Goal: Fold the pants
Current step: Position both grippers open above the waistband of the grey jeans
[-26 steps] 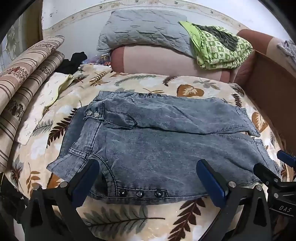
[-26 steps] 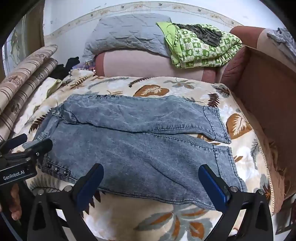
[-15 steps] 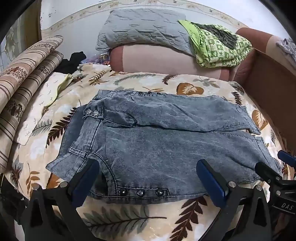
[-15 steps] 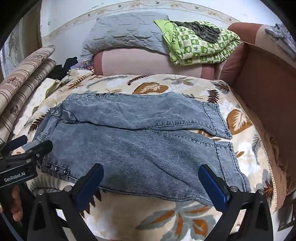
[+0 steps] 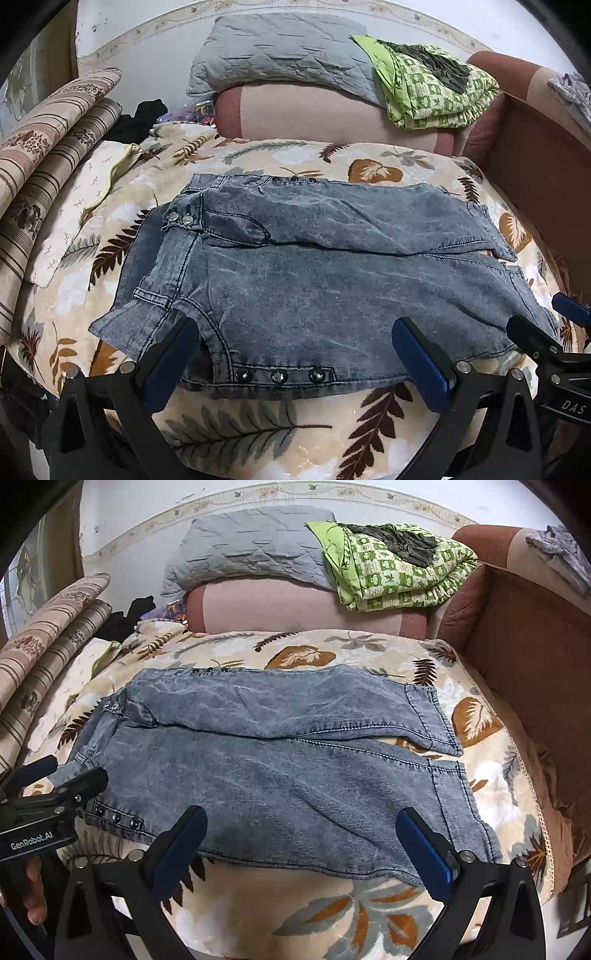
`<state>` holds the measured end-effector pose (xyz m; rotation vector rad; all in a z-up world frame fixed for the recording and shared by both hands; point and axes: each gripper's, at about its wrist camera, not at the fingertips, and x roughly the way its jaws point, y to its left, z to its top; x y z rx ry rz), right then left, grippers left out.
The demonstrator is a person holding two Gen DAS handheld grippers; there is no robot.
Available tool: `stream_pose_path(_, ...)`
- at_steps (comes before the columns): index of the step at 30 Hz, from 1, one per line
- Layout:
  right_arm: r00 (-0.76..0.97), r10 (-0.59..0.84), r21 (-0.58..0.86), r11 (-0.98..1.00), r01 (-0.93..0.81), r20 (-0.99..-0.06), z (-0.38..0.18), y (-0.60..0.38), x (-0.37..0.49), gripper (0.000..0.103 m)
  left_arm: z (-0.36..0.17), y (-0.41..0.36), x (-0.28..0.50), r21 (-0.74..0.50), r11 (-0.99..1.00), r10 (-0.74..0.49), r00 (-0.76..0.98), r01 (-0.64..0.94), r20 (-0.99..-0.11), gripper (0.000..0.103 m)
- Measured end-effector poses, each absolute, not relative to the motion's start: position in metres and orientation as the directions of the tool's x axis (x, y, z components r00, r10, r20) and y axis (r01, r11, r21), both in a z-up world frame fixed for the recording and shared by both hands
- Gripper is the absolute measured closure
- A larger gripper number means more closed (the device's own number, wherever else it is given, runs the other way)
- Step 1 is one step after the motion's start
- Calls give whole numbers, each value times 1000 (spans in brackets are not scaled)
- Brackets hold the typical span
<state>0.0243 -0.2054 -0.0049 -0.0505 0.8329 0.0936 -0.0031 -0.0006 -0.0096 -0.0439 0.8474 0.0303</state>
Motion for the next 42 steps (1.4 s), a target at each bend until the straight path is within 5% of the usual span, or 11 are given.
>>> stream_pose_path(42,668,59,-22,993,-113,-742,-8,-198,21,0,-17,-1,-9,-32,999,-8,644,-25,-765,0)
